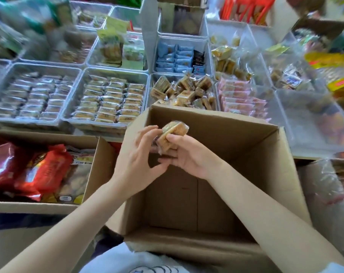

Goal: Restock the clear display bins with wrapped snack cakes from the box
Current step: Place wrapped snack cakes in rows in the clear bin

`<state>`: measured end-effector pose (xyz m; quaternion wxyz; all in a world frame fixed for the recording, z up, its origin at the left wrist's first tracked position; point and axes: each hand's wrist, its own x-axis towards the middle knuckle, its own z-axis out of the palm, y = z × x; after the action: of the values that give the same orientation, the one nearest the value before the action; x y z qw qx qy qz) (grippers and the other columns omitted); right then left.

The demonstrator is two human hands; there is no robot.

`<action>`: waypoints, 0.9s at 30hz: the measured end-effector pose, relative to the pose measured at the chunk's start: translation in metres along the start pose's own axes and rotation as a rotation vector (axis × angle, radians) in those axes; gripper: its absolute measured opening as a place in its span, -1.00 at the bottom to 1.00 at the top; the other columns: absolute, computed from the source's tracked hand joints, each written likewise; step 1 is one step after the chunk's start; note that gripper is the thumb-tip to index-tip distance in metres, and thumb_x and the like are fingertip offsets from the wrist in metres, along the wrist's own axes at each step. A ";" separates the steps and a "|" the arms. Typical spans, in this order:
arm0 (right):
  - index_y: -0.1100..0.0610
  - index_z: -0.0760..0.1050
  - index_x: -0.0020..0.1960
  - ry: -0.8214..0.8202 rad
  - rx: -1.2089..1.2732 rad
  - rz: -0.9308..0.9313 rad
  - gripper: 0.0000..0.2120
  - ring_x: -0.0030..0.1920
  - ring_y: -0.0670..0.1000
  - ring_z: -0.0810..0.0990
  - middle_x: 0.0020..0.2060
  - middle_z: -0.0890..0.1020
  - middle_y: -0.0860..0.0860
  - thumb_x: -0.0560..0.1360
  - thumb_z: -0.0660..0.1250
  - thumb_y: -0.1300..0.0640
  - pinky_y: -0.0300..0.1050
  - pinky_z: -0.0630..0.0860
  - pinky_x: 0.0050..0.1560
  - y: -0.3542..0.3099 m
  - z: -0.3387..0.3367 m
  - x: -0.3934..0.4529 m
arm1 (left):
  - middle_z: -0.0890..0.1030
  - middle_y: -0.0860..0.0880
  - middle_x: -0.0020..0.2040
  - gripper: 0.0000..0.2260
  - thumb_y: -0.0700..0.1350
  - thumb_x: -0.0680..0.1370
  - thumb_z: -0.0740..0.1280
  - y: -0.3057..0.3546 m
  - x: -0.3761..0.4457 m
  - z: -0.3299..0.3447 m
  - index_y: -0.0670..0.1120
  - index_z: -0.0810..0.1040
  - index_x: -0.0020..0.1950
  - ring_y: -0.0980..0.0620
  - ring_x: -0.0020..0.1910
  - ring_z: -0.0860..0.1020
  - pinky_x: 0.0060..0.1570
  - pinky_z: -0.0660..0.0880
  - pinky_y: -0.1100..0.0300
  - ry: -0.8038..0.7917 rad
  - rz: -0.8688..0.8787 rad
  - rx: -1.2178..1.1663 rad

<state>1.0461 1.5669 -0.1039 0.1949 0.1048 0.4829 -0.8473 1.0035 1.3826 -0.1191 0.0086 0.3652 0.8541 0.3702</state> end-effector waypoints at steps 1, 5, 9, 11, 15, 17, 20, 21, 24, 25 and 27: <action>0.24 0.36 0.42 0.011 0.025 -0.008 -0.46 0.33 0.26 0.48 0.25 0.53 0.27 0.55 0.38 0.00 0.19 0.42 0.34 -0.004 0.012 0.002 | 0.47 -0.02 0.35 -0.48 0.10 0.50 0.40 -0.002 0.004 -0.006 0.05 0.34 0.41 -0.05 0.26 0.51 0.14 0.58 -0.03 0.055 -0.021 -0.050; 0.21 0.45 0.35 0.176 -0.089 -0.053 -0.43 0.17 0.19 0.60 0.18 0.59 0.24 0.49 0.33 -0.14 0.11 0.53 0.26 -0.017 0.059 0.017 | 0.64 0.14 0.02 -0.69 -0.11 0.50 0.52 -0.024 0.025 -0.053 -0.01 0.56 0.21 0.15 -0.06 0.62 -0.15 0.57 0.33 0.167 -0.049 -0.254; 0.17 0.45 0.29 0.448 -0.276 -0.117 -0.58 -0.07 0.11 0.68 0.07 0.64 0.24 0.59 0.29 -0.11 -0.06 0.64 -0.06 -0.025 0.106 0.044 | 0.70 0.06 -0.16 -0.90 -0.05 0.53 0.47 -0.082 0.039 -0.119 0.05 0.61 0.01 0.12 -0.17 0.67 -0.19 0.60 0.27 0.050 -0.267 -0.582; 0.11 0.45 0.27 0.580 -0.431 -0.158 -0.69 -0.10 0.08 0.69 0.04 0.62 0.17 0.61 0.32 -0.03 -0.09 0.63 -0.13 -0.021 0.131 0.070 | 0.71 0.00 -0.18 -0.86 0.03 0.54 0.42 -0.122 0.041 -0.148 -0.01 0.62 0.00 0.06 -0.22 0.68 -0.19 0.62 0.22 -0.029 -0.366 -0.683; 0.01 0.45 0.32 0.671 -0.728 -0.211 -0.72 0.06 -0.05 0.64 0.09 0.60 -0.01 0.64 0.25 -0.01 -0.10 0.65 -0.05 -0.012 0.181 0.144 | 0.71 0.01 -0.18 -0.69 0.15 0.53 0.33 -0.191 0.049 -0.189 -0.05 0.62 0.07 0.12 -0.31 0.63 -0.26 0.57 0.27 -0.174 -0.476 -0.769; -0.02 0.43 0.37 0.633 -0.711 -0.138 -0.68 0.07 -0.09 0.63 0.13 0.61 -0.03 0.66 0.17 -0.07 -0.06 0.66 -0.02 -0.007 0.201 0.184 | 0.68 0.05 -0.23 -0.77 0.12 0.59 0.30 -0.214 0.055 -0.199 -0.01 0.60 0.05 0.13 -0.37 0.58 -0.32 0.53 0.29 -0.223 -0.489 -0.818; -0.08 0.47 0.36 0.628 -0.574 -0.051 -0.64 0.09 -0.12 0.60 0.18 0.59 -0.09 0.66 0.12 -0.18 -0.18 0.60 -0.04 -0.001 0.218 0.230 | 0.60 -0.01 -0.26 -0.80 0.04 0.67 0.23 -0.234 0.070 -0.202 -0.06 0.53 0.03 0.12 -0.43 0.54 -0.36 0.50 0.24 -0.269 -0.483 -0.777; -0.08 0.48 0.33 0.635 -0.560 -0.043 -0.64 0.11 -0.13 0.56 0.17 0.57 -0.12 0.66 0.11 -0.19 -0.20 0.54 0.04 0.000 0.219 0.242 | 0.56 -0.03 -0.27 -0.77 0.04 0.69 0.20 -0.239 0.076 -0.200 -0.11 0.48 0.02 0.12 -0.45 0.54 -0.37 0.48 0.20 -0.282 -0.459 -0.718; -0.04 0.53 0.16 0.680 -0.545 -0.020 -0.72 -0.05 -0.07 0.59 -0.07 0.62 -0.11 0.67 0.12 -0.15 -0.22 0.46 -0.10 -0.001 0.213 0.268 | 0.53 0.03 -0.25 -0.73 0.11 0.70 0.11 -0.256 0.097 -0.194 -0.07 0.37 -0.01 0.10 -0.37 0.54 -0.30 0.44 0.07 -0.318 -0.352 -0.448; -0.03 0.53 0.11 0.682 -0.513 -0.010 -0.74 -0.17 -0.02 0.61 -0.17 0.65 -0.05 0.68 0.13 -0.12 -0.19 0.47 -0.23 -0.001 0.207 0.276 | 0.54 0.04 -0.22 -0.73 0.15 0.70 0.08 -0.262 0.104 -0.194 -0.03 0.35 0.00 0.07 -0.30 0.54 -0.26 0.42 0.05 -0.357 -0.312 -0.337; 0.05 0.54 0.15 0.653 -0.483 0.017 -0.72 -0.31 0.04 0.59 -0.23 0.66 0.04 0.66 0.19 -0.11 -0.12 0.46 -0.36 -0.009 0.194 0.289 | 0.56 0.02 -0.09 -0.69 0.19 0.69 0.02 -0.275 0.120 -0.192 -0.04 0.33 0.07 -0.01 -0.15 0.55 -0.17 0.41 0.05 -0.457 -0.242 -0.175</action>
<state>0.7831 1.3382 -0.1035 0.0574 0.3235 0.7037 -0.6299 0.6911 1.2116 -0.1253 0.2768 0.3325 0.8322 0.3468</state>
